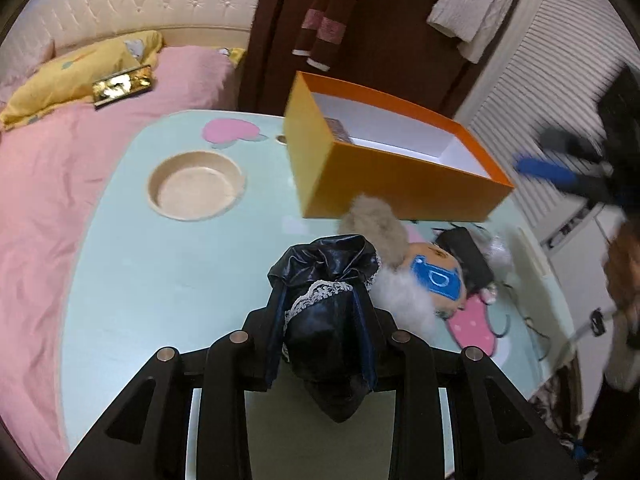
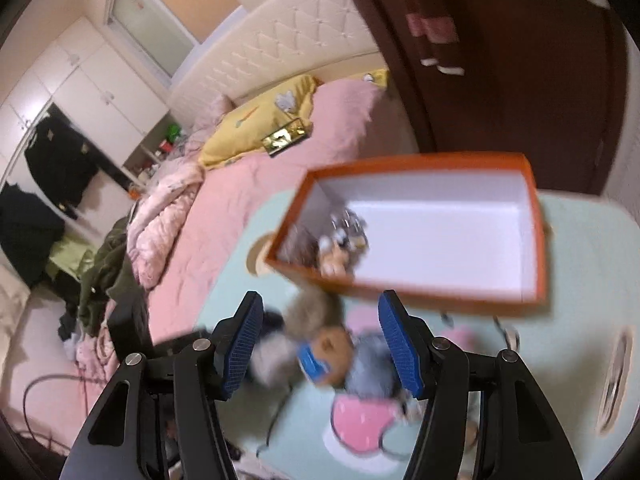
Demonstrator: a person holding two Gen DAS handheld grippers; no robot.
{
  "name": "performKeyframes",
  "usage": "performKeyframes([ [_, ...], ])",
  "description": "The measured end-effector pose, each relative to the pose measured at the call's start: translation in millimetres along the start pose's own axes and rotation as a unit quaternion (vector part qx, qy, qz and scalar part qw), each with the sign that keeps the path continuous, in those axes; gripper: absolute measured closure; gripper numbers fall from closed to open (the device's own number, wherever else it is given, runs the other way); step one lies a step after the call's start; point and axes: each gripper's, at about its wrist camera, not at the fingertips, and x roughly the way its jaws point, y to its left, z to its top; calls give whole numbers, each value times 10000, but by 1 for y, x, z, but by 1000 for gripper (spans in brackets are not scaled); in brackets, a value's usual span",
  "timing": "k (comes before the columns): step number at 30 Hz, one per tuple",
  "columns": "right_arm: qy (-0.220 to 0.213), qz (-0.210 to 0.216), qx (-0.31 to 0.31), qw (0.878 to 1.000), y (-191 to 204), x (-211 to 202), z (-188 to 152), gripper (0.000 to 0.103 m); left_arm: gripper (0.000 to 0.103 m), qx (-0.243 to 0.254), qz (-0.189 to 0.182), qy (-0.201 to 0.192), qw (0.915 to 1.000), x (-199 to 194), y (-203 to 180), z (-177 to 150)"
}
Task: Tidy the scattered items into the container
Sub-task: 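Lift the black lace cloth onto the table with the left gripper while the right gripper reaches into the box, then grasp the cartoon figure keychain in the box and lift it with the right gripper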
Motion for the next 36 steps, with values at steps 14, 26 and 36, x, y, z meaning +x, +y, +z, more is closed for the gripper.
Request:
performKeyframes([
  [14, 1787, -104, 544, 9823, -19, 144, 60, 46, 28, -226, -749, -174, 9968, -1, -6, -14],
  [26, 2063, -857, -348, 9741, 0, 171, 57, 69, 28, -443, -970, -247, 9940, -4, 1, -15],
  [36, 1378, -676, 14, 9881, -22, 131, 56, 69, 28, -522, -976, -281, 9935, -3, 2, -14],
])
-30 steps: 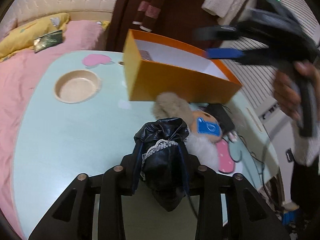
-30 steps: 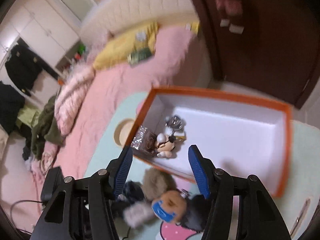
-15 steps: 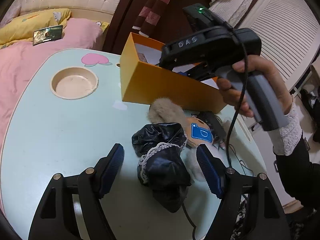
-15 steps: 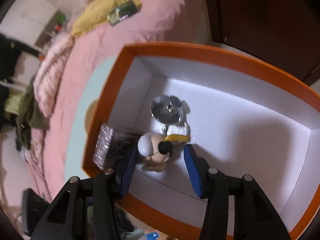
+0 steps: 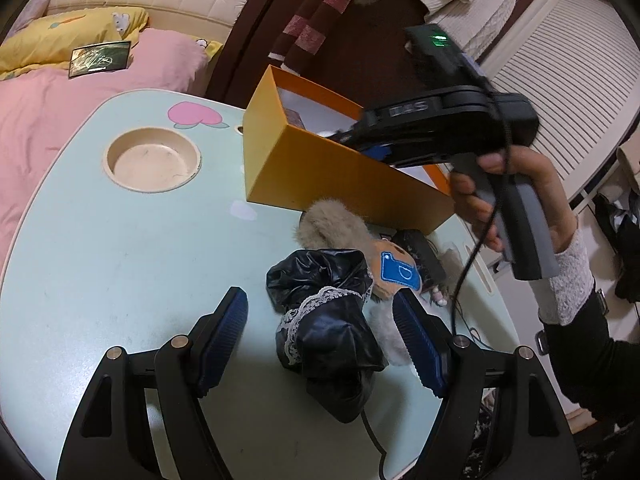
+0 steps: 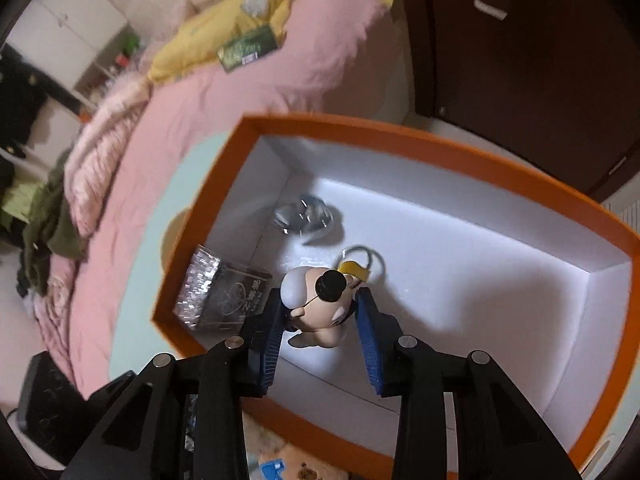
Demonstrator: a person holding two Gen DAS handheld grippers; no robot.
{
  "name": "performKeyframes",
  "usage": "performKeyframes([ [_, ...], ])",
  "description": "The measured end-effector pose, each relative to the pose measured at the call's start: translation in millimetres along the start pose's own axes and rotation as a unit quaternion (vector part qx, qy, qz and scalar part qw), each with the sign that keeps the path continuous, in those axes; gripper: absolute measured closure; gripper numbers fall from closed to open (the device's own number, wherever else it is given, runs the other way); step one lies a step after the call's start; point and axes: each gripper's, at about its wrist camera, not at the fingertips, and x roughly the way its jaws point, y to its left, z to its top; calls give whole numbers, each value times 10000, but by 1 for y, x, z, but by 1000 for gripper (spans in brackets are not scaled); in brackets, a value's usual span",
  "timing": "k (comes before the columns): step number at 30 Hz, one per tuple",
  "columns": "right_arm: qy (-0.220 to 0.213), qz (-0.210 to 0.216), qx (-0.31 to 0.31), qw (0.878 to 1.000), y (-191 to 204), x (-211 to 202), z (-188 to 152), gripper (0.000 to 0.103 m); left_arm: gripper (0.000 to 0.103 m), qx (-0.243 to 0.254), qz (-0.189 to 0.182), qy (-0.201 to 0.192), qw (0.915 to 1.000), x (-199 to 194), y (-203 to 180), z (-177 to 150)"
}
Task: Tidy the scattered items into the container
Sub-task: 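Grasp the cartoon figure keychain in the box and lift it with the right gripper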
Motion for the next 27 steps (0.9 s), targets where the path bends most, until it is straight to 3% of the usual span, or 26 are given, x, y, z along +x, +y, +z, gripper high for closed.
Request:
performKeyframes([
  [14, -1241, 531, 353, 9902, -4, -104, -59, 69, 28, -323, 54, -211, 9992, 1, 9, 4],
  [19, -1186, 477, 350, 9912, -5, -115, -90, 69, 28, -339, 113, -240, 9991, 1, 8, 5],
  [27, -805, 539, 762, 9924, -28, -87, -134, 69, 28, -300, 216, -243, 9990, 1, 5, 7],
])
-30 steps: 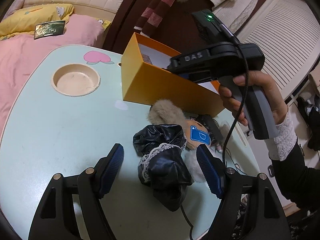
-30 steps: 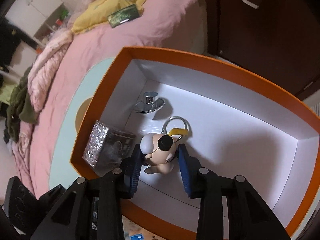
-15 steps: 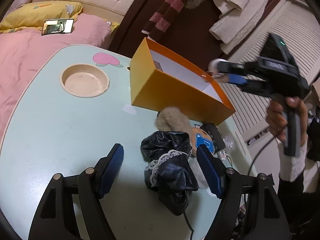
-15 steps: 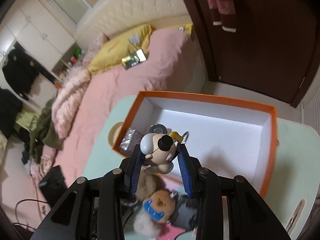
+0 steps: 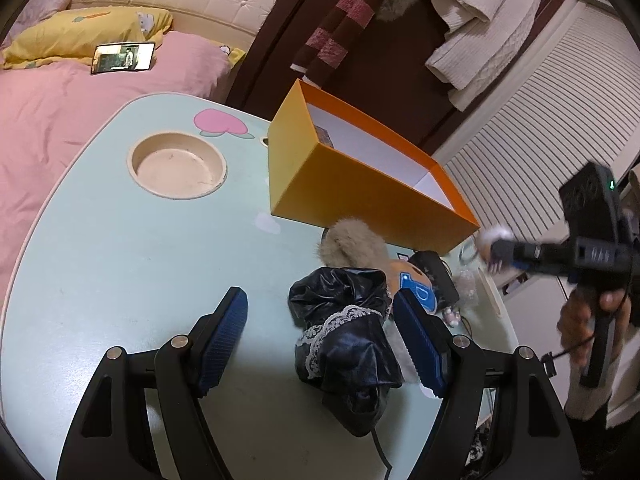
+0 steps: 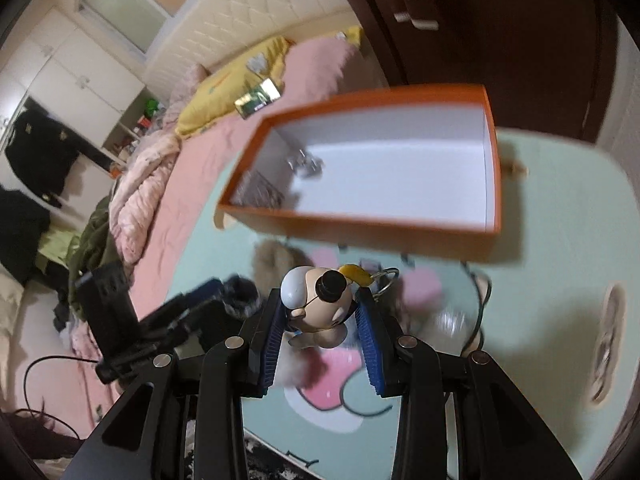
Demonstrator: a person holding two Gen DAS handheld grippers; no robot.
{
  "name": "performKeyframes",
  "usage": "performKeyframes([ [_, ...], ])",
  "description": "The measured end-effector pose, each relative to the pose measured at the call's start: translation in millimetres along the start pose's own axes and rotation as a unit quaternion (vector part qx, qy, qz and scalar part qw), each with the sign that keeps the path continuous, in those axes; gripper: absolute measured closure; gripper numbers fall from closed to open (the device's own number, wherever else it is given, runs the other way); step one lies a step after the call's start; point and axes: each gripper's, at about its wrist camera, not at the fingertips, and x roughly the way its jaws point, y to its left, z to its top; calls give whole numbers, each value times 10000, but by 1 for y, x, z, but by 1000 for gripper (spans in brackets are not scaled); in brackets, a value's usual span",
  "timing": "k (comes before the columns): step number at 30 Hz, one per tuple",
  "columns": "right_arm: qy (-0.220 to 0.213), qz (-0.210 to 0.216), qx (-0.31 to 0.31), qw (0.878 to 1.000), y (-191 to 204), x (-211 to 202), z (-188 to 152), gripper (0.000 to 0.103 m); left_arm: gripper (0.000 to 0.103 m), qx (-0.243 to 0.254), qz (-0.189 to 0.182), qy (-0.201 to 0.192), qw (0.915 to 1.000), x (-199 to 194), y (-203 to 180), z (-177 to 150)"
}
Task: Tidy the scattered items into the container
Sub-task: 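Grasp the cartoon figure keychain in the box and lift it with the right gripper, then set the figure keychain on the table with the right gripper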
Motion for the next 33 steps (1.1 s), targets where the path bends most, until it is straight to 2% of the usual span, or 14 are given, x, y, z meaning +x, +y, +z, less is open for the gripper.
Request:
performKeyframes([
  [5, 77, -19, 136, 9999, -7, 9, -17, 69, 28, -38, 72, -21, 10000, -1, 2, 1],
  [10, 292, -171, -172, 9993, 3, 18, -31, 69, 28, 61, 173, 2, 9998, -1, -2, 8],
  [13, 437, -310, -276, 9982, 7, 29, -40, 69, 28, 197, 500, 150, 9984, 1, -10, 21],
  [16, 463, -383, -201, 9980, 5, 39, -47, 68, 28, 436, 630, -26, 9971, -5, -24, 37],
  [17, 404, -388, -198, 9982, 5, 39, -48, 68, 29, 577, 666, -95, 9961, -7, -31, 44],
  [19, 377, -356, -170, 9985, 3, 38, -50, 67, 43, 899, 761, -151, 9929, -9, -45, 59],
  [20, 412, -328, -163, 9985, 2, 38, -50, 66, 56, 1045, 836, -105, 9909, -8, -52, 66],
  [21, 411, -317, -159, 9985, 2, 37, -50, 65, 64, 1179, 942, -4, 9885, -3, -59, 75],
  [29, 141, -188, -8, 9997, -12, 19, -53, 60, 65, 1659, 1762, 499, 9690, 44, -82, 110],
  [33, 70, -131, 114, 9998, -23, 16, -53, 59, 65, 1703, 1850, 976, 9629, 71, -85, 112],
])
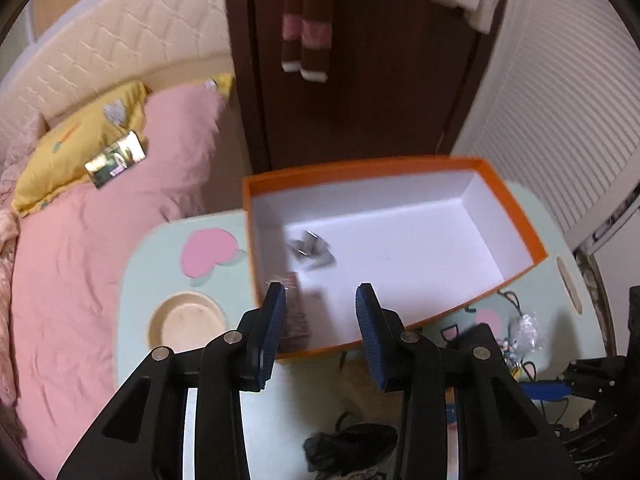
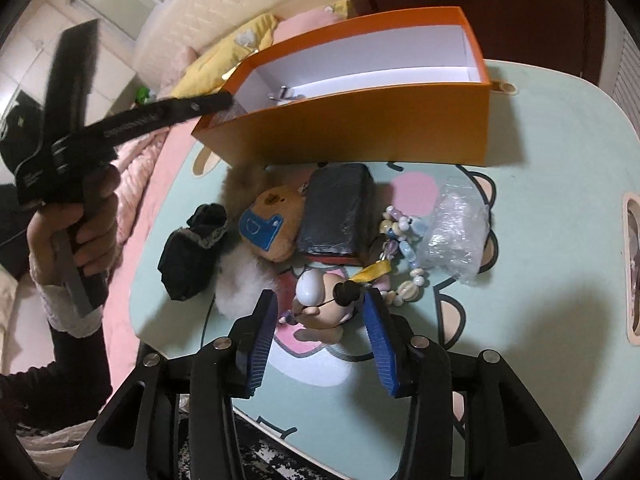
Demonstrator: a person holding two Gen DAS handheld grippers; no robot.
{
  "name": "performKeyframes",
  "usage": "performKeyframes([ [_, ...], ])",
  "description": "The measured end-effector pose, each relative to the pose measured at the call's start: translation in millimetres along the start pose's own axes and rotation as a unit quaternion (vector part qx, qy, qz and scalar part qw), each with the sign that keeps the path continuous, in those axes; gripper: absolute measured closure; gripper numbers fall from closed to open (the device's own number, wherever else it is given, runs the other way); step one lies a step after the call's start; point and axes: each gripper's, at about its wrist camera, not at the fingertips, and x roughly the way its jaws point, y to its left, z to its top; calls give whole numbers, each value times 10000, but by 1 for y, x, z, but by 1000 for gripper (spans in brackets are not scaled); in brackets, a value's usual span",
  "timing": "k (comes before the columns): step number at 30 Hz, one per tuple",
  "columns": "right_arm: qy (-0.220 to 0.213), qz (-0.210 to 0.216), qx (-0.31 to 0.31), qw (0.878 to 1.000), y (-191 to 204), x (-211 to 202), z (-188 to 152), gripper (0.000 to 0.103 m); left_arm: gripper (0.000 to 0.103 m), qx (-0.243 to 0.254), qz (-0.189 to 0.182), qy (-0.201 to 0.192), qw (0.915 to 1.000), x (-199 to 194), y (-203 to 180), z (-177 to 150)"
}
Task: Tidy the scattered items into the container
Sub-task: 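Set the figure keychain on the table with the right gripper, then grasp the brown printed carton in the box and lift it with the right gripper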
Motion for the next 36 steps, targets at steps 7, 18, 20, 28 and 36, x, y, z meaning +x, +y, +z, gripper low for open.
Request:
performKeyframes([
  [7, -79, 36, 119, 9999, -9, -8, 2, 59, 65, -135, -1133, -51, 9935, 0, -7, 13],
  [18, -305, 1059, 75, 9939, 27, -30, 88, 38, 56, -2159, -696, -1007, 9687, -40, 95, -66],
  [20, -150, 716, 24, 9973, 34, -16, 117, 37, 47, -2312, -666, -806, 9673, -34, 100, -84],
  [28, 1026, -244, -156, 9943, 51, 72, 175, 37, 47, -1856, -331, -460, 9810, -28, 80, -119],
  [36, 1537, -927, -579, 9821, 68, 115, 178, 37, 47, -1922, -632, -495, 9781, -30, 82, -122],
])
